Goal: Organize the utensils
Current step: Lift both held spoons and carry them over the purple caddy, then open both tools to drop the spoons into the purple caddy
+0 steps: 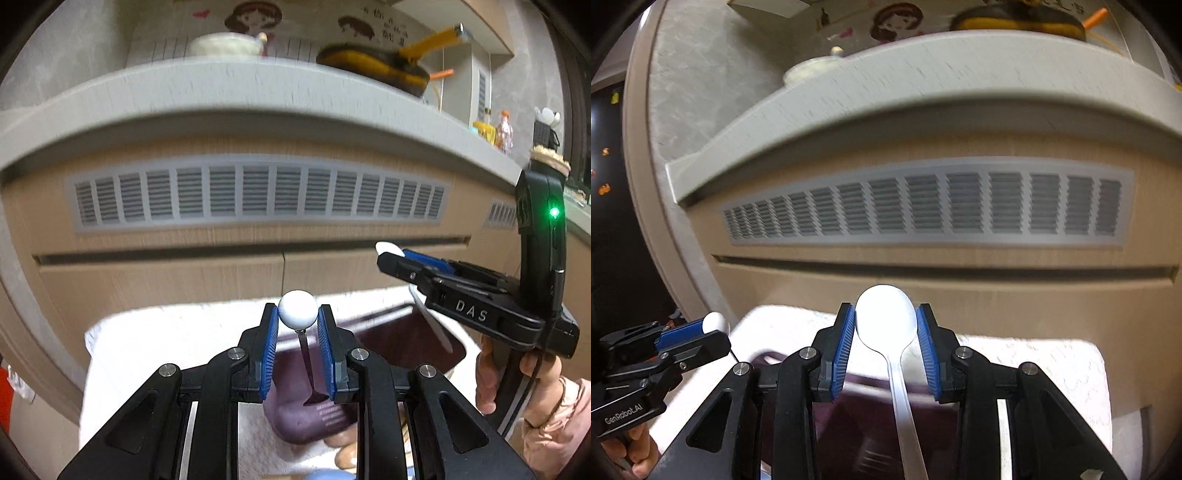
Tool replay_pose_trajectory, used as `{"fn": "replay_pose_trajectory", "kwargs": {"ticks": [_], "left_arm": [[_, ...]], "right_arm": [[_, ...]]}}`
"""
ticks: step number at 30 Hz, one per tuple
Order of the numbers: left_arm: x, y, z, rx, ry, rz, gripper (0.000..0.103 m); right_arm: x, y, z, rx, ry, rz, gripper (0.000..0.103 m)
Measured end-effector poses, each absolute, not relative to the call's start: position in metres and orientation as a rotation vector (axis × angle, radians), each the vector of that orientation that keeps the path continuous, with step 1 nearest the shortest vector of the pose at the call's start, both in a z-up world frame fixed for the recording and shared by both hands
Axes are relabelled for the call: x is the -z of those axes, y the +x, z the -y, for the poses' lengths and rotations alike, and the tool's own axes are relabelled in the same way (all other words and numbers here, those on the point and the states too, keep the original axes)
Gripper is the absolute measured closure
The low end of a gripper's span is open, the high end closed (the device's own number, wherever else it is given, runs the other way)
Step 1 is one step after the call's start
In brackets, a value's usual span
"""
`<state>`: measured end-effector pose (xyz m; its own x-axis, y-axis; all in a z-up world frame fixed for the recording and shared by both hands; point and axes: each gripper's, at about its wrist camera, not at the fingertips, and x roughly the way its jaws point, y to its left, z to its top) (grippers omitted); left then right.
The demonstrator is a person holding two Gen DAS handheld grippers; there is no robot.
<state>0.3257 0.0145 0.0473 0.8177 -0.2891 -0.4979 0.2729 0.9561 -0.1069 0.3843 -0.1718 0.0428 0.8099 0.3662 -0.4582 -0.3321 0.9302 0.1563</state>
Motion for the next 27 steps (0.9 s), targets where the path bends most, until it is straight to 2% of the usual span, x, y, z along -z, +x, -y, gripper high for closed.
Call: {"fn": "replay_pose_trajectory", "kwargs": {"ticks": [11,13,15,17,27], "left_arm": [[-0.021,0.319,-0.003,0.27,-0.016,-0.603,0.079],[-0.022,0.319,-0.003,0.27,-0.024,-0.614,0.078],[-0.026,0.315,-0.002,0.271,-0.028,-0.617,0.07],[-0.03,0.309,-0.002,0.265,-0.018,-0.605,0.065],[-0.038,0.266,-0.01,0.248,-0.006,-0.582,0.057]], "right_arm": [[-0.023,0.344,0.176,-0.336,-0.084,-0.522,0.07],[-0.023,0.339,0.175,-0.311,-0.111,-0.537,0.066],[-0.025,0.331,0.176,-0.3,-0.128,-0.535,0.053],[-0.029,0.322,0.177,-0.298,-0.135,-0.518,0.049],[-0.03,0.271,0.204,-0.292,-0.192,-0.6,0.045]]}}
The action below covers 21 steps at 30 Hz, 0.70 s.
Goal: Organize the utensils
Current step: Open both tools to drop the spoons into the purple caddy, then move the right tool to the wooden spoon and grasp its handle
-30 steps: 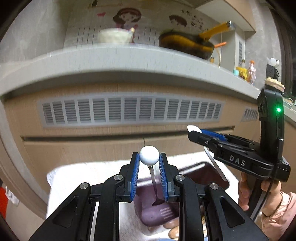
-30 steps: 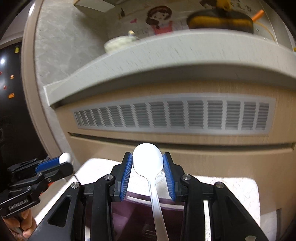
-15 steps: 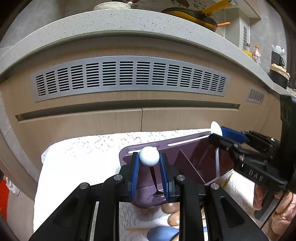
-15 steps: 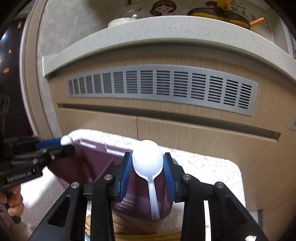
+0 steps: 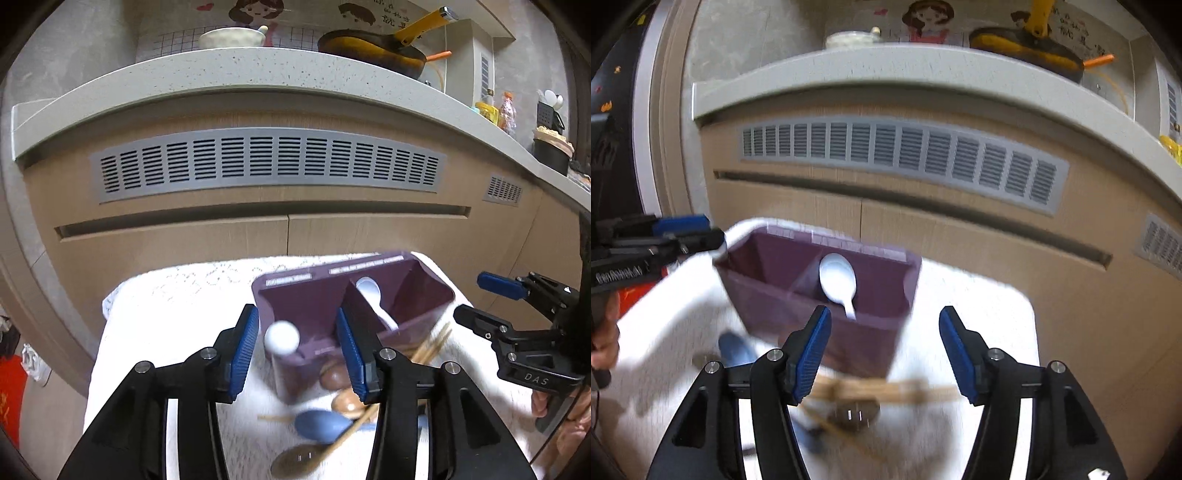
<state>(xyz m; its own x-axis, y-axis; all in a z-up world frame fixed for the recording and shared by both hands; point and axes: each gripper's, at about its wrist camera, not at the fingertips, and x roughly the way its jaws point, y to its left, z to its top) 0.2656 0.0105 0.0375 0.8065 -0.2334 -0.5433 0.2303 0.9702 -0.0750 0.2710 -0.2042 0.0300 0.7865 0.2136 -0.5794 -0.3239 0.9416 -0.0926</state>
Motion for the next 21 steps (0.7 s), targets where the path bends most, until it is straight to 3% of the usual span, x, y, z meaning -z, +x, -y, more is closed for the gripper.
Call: {"fn": "replay_pose_trajectory", "kwargs": {"ticks": [8,21], "left_arm": [[-0.01,0.241,-0.011,0.301,0.011,-0.685,0.051],[0.047,0.237,-0.008,0.354,-0.023,-0.884,0.051]], "right_arm": [[0.022,0.251,0.214,-0.324,-0.194,-0.81,0.044],[0.052,0.245,0.202,-0.409,-0.194,-0.903,0.045]]}}
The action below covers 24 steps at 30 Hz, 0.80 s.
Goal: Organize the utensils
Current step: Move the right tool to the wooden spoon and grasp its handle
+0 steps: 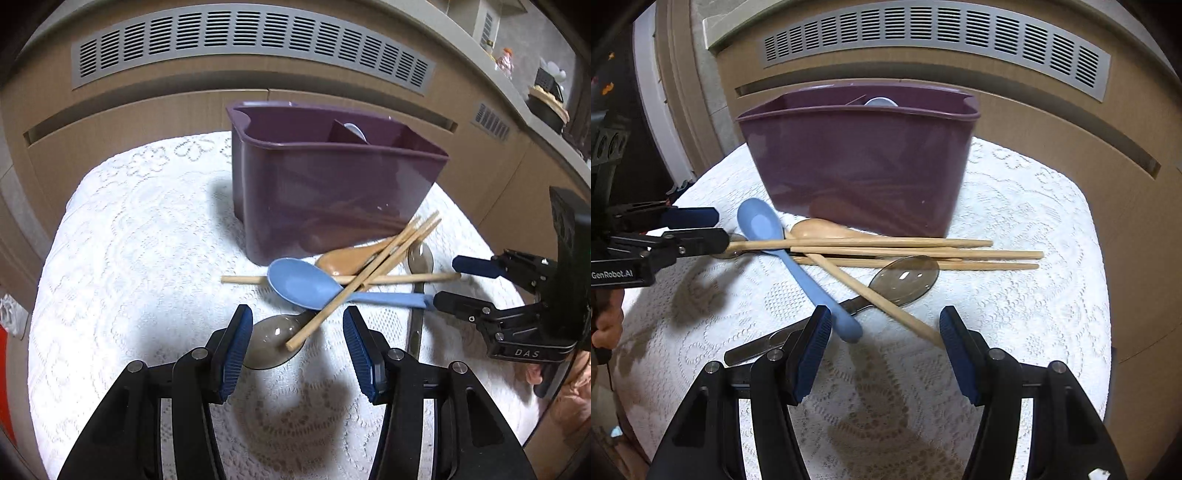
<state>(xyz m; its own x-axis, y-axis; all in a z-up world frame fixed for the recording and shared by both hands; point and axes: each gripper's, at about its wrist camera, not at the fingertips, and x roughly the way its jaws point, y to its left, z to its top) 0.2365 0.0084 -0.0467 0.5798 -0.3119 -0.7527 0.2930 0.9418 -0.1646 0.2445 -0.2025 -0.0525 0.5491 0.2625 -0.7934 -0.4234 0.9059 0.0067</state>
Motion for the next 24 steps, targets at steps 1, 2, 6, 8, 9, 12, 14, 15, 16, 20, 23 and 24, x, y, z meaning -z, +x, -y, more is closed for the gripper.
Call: {"fn": "replay_pose_trajectory", "kwargs": {"ticks": [1,2,6,8,9,12,14,15,16,20,23,24], "left_arm": [[0.047,0.237,-0.007,0.356,-0.023,-0.886,0.051],[0.048,0.237,-0.007,0.36,-0.026,-0.888,0.051],[0.051,0.239,-0.006,0.369,-0.026,-0.897,0.051],[0.052,0.239,-0.006,0.377,-0.022,-0.904,0.051],[0.053,0.239,-0.005,0.383,-0.021,-0.908,0.051],[0.052,0.24,-0.003,0.393,-0.026,-0.911,0.051],[0.05,0.242,-0.001,0.396,-0.034,-0.908,0.051],[0.049,0.243,0.001,0.398,-0.037,-0.905,0.051],[0.047,0.244,0.002,0.399,-0.039,-0.9,0.051],[0.043,0.243,0.006,0.401,-0.027,-0.88,0.051],[0.041,0.243,0.007,0.396,-0.01,-0.867,0.051],[0.041,0.244,0.007,0.395,-0.011,-0.867,0.051]], "right_arm": [[0.053,0.244,0.202,-0.404,-0.2,-0.899,0.045],[0.053,0.245,0.202,-0.4,-0.198,-0.898,0.045],[0.055,0.249,0.203,-0.406,-0.187,-0.915,0.045],[0.057,0.252,0.203,-0.404,-0.192,-0.918,0.045],[0.057,0.254,0.203,-0.402,-0.19,-0.918,0.045],[0.054,0.264,0.21,-0.384,-0.153,-0.905,0.045],[0.049,0.277,0.213,-0.367,-0.12,-0.889,0.045],[0.047,0.284,0.213,-0.361,-0.111,-0.883,0.045],[0.046,0.292,0.213,-0.349,-0.101,-0.874,0.045],[0.052,0.327,0.215,-0.315,-0.088,-0.902,0.045],[0.062,0.343,0.215,-0.338,-0.053,-0.953,0.046],[0.063,0.344,0.215,-0.353,-0.035,-0.958,0.047]]}}
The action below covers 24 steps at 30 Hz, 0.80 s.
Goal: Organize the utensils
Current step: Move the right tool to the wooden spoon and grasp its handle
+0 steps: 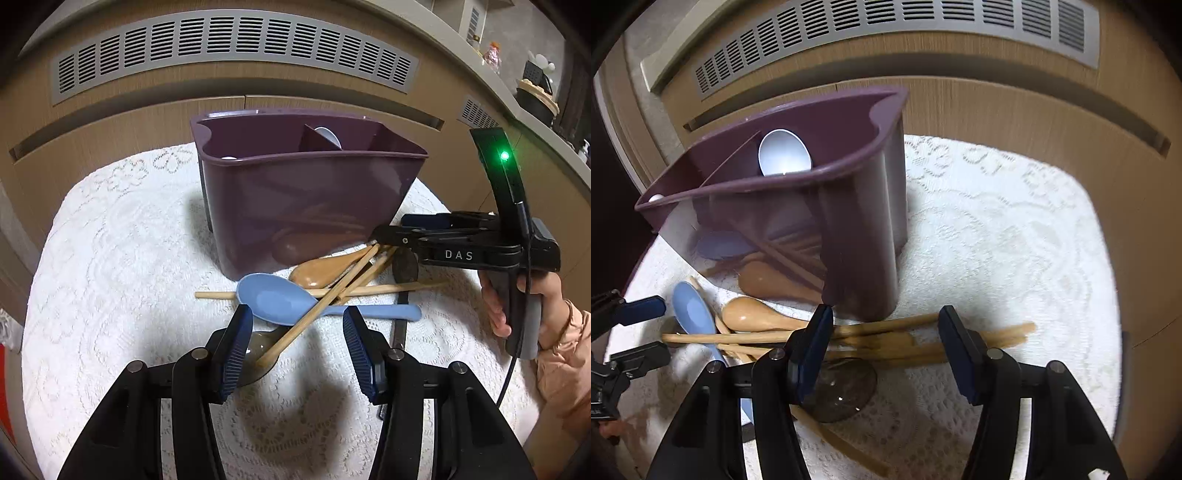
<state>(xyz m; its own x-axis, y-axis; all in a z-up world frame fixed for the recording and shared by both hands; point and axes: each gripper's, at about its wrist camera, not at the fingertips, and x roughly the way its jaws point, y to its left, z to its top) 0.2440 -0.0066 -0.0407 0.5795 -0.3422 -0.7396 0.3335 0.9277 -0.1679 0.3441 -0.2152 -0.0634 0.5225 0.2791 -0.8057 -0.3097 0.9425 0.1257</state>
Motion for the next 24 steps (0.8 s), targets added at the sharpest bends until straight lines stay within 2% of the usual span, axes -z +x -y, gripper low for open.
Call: {"fn": "replay_pose_trajectory", "kwargs": {"ticks": [4,9,16,20,24], "left_arm": [[0.044,0.25,0.005,0.392,-0.029,-0.879,0.051],[0.046,0.253,0.007,0.397,-0.038,-0.88,0.051],[0.05,0.247,0.01,0.409,-0.013,-0.89,0.051],[0.054,0.24,0.008,0.406,-0.005,-0.9,0.051],[0.057,0.237,0.0,0.385,-0.053,-0.914,0.051]], "right_arm": [[0.068,0.334,0.203,-0.434,-0.07,-0.997,0.065],[0.069,0.318,0.188,-0.481,-0.133,-1.011,0.076],[0.07,0.295,0.172,-0.546,-0.164,-1.039,0.086],[0.068,0.282,0.168,-0.557,-0.166,-1.046,0.095],[0.066,0.265,0.169,-0.604,-0.172,-1.063,0.097]]}}
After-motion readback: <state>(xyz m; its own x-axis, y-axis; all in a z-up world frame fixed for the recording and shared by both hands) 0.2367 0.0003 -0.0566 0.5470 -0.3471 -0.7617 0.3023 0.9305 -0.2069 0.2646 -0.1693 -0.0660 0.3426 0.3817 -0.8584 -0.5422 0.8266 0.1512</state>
